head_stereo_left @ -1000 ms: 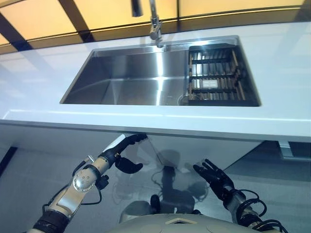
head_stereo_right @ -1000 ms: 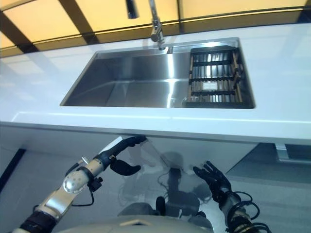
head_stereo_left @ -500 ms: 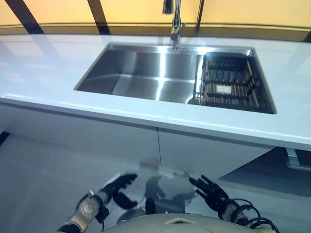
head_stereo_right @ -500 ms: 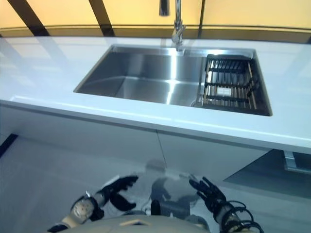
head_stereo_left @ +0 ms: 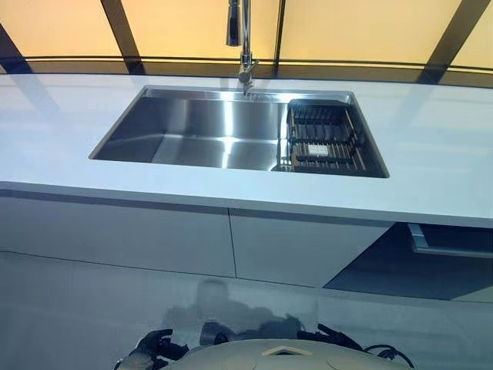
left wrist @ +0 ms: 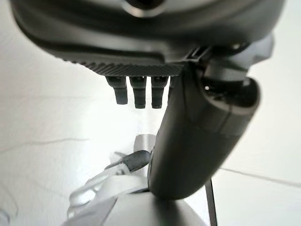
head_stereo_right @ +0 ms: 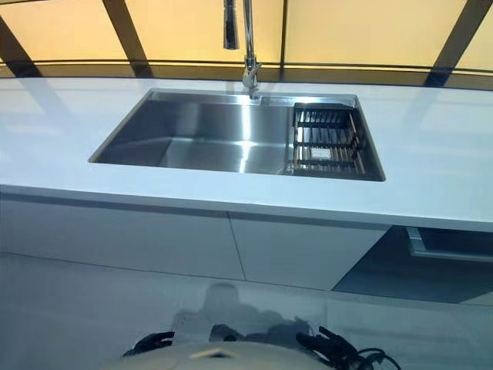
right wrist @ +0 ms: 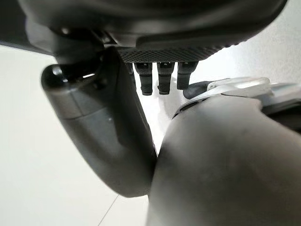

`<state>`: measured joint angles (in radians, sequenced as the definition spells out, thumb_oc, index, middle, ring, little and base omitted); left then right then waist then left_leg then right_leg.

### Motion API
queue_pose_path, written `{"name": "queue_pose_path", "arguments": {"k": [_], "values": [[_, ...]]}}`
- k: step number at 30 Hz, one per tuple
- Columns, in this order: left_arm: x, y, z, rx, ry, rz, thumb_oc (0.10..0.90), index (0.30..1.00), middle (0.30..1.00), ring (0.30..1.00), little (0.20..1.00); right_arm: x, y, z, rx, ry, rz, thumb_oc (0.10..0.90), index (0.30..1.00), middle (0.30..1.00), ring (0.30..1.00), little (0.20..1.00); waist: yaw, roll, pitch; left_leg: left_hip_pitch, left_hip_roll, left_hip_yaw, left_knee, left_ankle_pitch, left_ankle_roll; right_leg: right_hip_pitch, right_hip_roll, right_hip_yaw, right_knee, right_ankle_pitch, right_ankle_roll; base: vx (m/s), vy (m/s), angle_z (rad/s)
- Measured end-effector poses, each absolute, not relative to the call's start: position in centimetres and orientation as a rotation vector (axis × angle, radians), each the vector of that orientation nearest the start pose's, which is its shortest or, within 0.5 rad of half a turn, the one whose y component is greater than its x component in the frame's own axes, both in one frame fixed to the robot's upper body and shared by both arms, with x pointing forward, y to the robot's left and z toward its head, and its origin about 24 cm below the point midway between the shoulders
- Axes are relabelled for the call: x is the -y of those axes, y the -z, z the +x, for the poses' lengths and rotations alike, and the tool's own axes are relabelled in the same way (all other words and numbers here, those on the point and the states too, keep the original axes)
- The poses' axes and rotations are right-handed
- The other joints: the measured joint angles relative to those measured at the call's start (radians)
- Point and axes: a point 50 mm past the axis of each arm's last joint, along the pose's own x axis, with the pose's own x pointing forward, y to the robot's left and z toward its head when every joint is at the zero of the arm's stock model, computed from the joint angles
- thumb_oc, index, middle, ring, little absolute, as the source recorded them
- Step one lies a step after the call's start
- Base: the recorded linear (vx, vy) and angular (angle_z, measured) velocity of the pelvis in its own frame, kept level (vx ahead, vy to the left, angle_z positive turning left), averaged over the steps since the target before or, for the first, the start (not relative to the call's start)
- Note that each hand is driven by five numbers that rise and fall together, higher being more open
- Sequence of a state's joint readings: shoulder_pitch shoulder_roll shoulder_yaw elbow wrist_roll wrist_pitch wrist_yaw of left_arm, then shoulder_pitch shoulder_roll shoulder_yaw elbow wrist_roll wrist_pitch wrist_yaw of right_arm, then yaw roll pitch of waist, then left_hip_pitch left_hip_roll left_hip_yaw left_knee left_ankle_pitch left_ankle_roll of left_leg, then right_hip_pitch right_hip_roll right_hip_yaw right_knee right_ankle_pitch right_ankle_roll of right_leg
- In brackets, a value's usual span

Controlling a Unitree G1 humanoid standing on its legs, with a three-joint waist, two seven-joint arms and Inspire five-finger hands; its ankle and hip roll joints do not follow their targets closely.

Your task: Pick up plates and place into dishwasher.

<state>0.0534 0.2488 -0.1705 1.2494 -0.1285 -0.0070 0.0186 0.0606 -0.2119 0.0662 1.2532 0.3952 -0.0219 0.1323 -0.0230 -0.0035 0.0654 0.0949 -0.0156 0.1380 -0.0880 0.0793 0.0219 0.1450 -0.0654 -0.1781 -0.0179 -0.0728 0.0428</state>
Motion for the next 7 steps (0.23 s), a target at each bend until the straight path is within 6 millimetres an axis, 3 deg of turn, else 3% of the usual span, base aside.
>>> {"name": "queue_pose_path", "arguments": {"k": [7], "values": [[-23.77,16.62,5.95,-1.294,-0.198,0.119,0.800,0.900,0.900,0.900,0.900,22.58,16.70,7.10,-1.252,0.209,0.073,0.800,0.900,0.900,0.900,0.900,-0.001,-0.001,0.023,0.000,0.001,0.006,0.000,-0.001,-0.001,-0.003,0.001,0.005,0.001,0.000,0.000,0.00,0.002,-0.02]]}}
